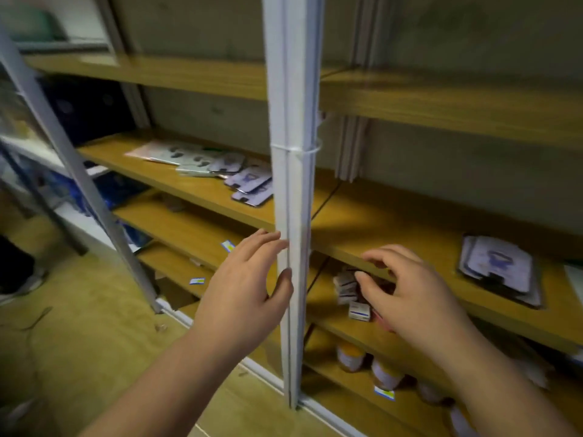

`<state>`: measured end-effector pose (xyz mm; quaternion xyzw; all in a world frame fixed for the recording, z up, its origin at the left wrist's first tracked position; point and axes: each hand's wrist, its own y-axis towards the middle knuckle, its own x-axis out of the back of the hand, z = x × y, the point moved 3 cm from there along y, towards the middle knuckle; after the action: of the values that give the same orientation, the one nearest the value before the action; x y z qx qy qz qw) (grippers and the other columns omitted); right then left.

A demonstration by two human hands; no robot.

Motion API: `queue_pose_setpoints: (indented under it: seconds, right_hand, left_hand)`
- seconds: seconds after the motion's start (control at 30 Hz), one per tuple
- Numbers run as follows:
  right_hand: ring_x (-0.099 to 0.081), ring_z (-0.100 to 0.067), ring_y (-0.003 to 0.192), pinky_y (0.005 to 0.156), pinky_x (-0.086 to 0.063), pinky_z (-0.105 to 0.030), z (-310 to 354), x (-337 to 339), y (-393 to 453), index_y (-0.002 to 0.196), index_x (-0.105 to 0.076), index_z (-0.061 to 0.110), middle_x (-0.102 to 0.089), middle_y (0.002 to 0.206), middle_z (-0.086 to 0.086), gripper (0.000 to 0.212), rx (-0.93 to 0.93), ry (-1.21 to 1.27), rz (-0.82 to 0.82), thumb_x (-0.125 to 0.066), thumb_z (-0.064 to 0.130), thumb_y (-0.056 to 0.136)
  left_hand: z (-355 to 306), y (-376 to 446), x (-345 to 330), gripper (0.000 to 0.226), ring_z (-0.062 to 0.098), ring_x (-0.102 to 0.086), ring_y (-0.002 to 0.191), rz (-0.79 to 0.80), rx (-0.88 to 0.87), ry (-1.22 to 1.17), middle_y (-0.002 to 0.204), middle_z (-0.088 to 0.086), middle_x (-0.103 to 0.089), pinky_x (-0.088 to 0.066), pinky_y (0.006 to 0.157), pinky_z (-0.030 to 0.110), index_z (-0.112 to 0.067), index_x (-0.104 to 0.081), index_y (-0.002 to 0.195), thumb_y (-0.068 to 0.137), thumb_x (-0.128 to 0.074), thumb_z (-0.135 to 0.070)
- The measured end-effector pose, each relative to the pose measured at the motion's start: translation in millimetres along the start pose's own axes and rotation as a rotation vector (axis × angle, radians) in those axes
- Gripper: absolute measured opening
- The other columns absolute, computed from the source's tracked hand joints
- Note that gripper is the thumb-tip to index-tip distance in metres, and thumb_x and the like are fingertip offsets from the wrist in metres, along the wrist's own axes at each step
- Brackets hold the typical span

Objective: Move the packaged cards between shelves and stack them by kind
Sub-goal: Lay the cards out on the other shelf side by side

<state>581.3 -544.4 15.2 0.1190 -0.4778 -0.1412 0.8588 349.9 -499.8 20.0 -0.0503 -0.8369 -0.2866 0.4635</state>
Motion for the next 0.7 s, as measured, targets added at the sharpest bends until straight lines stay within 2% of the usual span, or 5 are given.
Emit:
queue_pose_setpoints:
  seconds: [0.17, 0.3, 0.5, 0.63, 0.7]
  right_hand:
    - [-0.052, 0.002, 0.105, 0.087, -0.048, -0.023, 81, -64, 33, 0.119, -0.062, 0.035, -0.054, 0.111, 0.025, 0.029, 0.091, 0.055, 0.047, -0.061, 0.042, 0.091]
    - [-0.05, 0.001, 0.111, 0.092, -0.041, -0.02, 125, -103, 50, 0.122, -0.062, 0.034, -0.055, 0.118, 0.022, 0.033, 0.138, 0.047, 0.117, -0.058, 0.044, 0.091]
    - [-0.051, -0.002, 0.112, 0.095, -0.043, -0.023, 153, -141, 90, 0.123, -0.062, 0.034, -0.056, 0.121, 0.02, 0.033, 0.153, 0.038, 0.132, -0.06, 0.042, 0.092]
    - [-0.051, -0.002, 0.112, 0.091, -0.047, -0.027, 158, -168, 127, 0.124, -0.059, 0.038, -0.055, 0.122, 0.022, 0.034, 0.16, 0.044, 0.115, -0.057, 0.047, 0.091]
    - [-0.05, -0.003, 0.112, 0.086, -0.045, -0.024, 159, -181, 150, 0.125, -0.059, 0.038, -0.056, 0.122, 0.02, 0.035, 0.15, 0.043, 0.114, -0.057, 0.048, 0.092]
  left_hand:
    - [89, -9, 43, 0.058, 0.01, -0.036, 0.143, -0.024, 0.107, 0.036, 0.146, -0.008, -0.053, -0.031, 0.111, 0.03, -0.025, -0.055, 0.141, 0.09, -0.044, -0.05]
    - [138, -8, 63, 0.055, 0.012, -0.036, 0.142, -0.007, 0.162, 0.047, 0.145, -0.006, -0.054, -0.031, 0.109, 0.029, -0.024, -0.054, 0.142, 0.091, -0.05, -0.046]
    - [183, 9, 63, 0.055, 0.01, -0.036, 0.141, 0.008, 0.197, 0.033, 0.146, -0.007, -0.053, -0.03, 0.108, 0.026, -0.025, -0.052, 0.143, 0.091, -0.052, -0.044]
    - [211, 35, 61, 0.056, 0.014, -0.052, 0.128, -0.003, 0.228, 0.019, 0.149, -0.01, -0.047, -0.047, 0.104, 0.035, -0.027, -0.051, 0.143, 0.091, -0.049, -0.048]
    - [225, 51, 62, 0.056, 0.011, -0.047, 0.132, -0.016, 0.235, 0.023, 0.15, -0.01, -0.046, -0.049, 0.103, 0.037, -0.027, -0.051, 0.143, 0.091, -0.049, -0.047]
